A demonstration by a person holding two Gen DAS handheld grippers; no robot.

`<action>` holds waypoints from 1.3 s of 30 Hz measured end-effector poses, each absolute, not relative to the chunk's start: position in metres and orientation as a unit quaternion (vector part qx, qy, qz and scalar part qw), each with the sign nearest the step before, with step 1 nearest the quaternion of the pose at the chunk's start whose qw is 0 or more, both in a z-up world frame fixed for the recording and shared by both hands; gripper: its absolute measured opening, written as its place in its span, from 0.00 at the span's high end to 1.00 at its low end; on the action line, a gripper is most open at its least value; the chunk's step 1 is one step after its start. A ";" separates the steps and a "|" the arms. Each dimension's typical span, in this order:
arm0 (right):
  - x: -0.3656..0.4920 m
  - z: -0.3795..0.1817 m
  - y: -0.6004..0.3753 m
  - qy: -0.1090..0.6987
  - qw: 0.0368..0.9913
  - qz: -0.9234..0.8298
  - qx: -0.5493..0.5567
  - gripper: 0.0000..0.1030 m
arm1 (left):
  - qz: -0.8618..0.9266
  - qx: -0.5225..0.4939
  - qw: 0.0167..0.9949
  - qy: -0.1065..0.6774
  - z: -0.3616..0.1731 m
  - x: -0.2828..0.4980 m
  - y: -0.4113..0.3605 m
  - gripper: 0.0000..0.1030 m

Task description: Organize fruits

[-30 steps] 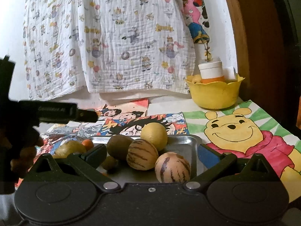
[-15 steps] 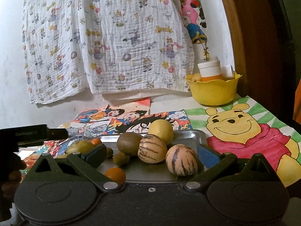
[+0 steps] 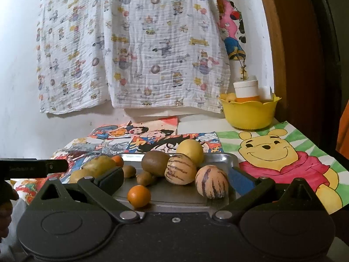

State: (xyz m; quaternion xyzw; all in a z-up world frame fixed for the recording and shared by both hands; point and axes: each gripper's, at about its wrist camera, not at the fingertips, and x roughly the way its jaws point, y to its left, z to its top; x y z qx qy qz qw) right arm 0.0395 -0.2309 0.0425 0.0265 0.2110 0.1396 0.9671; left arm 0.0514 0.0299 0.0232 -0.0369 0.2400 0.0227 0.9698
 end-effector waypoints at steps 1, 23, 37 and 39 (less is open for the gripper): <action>0.038 0.043 -0.231 0.211 0.967 0.140 0.025 0.01 | 0.022 -0.033 0.970 0.238 0.023 0.048 0.029 0.01; 0.009 0.033 -0.221 0.223 0.964 0.144 -0.029 0.01 | -0.001 0.009 0.961 0.275 0.006 0.021 0.020 0.01; 0.008 0.022 -0.230 0.253 0.958 0.132 -0.013 0.01 | -0.003 0.013 0.953 0.304 0.001 0.021 0.021 0.01; 0.009 0.021 -0.231 0.255 0.958 0.131 -0.015 0.01 | -0.002 0.011 0.952 0.307 0.001 0.021 0.022 0.01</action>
